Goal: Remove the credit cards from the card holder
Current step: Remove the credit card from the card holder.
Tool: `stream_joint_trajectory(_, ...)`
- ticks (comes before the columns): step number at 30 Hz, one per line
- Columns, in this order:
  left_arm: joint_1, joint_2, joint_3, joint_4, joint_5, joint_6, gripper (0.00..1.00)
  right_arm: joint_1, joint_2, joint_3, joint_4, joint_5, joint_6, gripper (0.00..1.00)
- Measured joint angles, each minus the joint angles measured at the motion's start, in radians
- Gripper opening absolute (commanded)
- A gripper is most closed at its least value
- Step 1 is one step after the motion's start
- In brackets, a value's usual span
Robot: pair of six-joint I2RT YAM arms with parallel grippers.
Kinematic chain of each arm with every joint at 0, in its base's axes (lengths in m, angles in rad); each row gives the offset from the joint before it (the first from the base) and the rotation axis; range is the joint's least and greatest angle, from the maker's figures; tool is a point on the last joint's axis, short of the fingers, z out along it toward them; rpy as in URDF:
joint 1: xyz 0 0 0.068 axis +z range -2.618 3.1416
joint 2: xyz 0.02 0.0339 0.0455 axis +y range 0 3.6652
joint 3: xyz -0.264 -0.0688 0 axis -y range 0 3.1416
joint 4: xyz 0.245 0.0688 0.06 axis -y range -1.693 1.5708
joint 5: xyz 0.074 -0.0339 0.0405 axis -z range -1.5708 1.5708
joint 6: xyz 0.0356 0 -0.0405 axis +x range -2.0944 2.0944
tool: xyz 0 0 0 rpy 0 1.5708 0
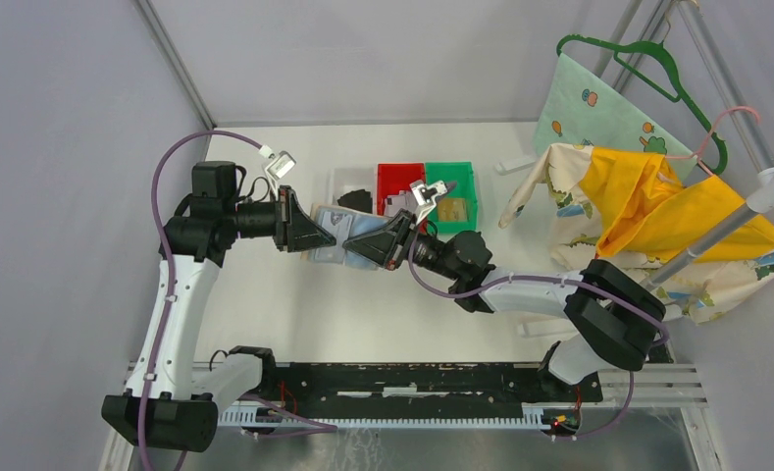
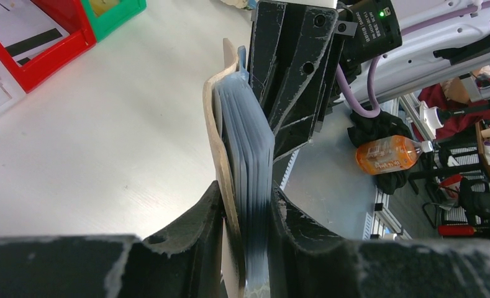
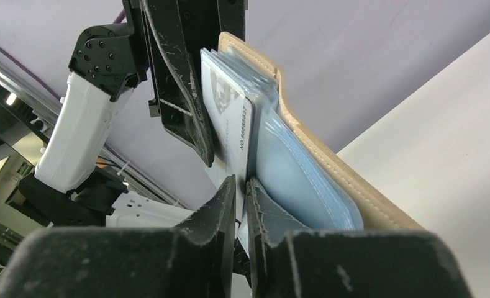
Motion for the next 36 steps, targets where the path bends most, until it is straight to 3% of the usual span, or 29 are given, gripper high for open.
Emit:
stream_joint_trajectory(5,0.001,0.000,0.000,0.010,0.002,-0.005,0.39,-0.003,0.016,-0.002,0.028,0.004,0.024,0.02)
stream_joint_trajectory(12,-0.007,0.000,0.000,0.014,0.058,-0.011,0.41,0.000,0.018,-0.035,0.097,0.003,0.067,0.00)
stream_joint_trajectory(16,-0.011,0.007,0.000,-0.003,0.084,-0.010,0.38,-0.001,0.015,-0.062,0.136,0.003,0.079,0.00)
stream_joint_trajectory(29,-0.024,0.033,0.000,-0.053,0.117,0.006,0.17,-0.003,-0.031,-0.135,0.163,0.004,0.084,0.00)
stream_joint_trajectory(31,-0.024,0.033,0.001,-0.053,0.117,0.007,0.14,-0.004,-0.031,-0.135,0.163,0.004,0.084,0.07)
stream_joint_trajectory(33,-0.024,0.033,0.002,-0.053,0.117,0.007,0.13,-0.004,-0.031,-0.135,0.162,0.004,0.083,0.28)
stream_joint_trajectory(36,-0.023,0.034,0.002,-0.053,0.111,0.013,0.12,-0.004,-0.032,-0.133,0.164,-0.003,0.085,0.41)
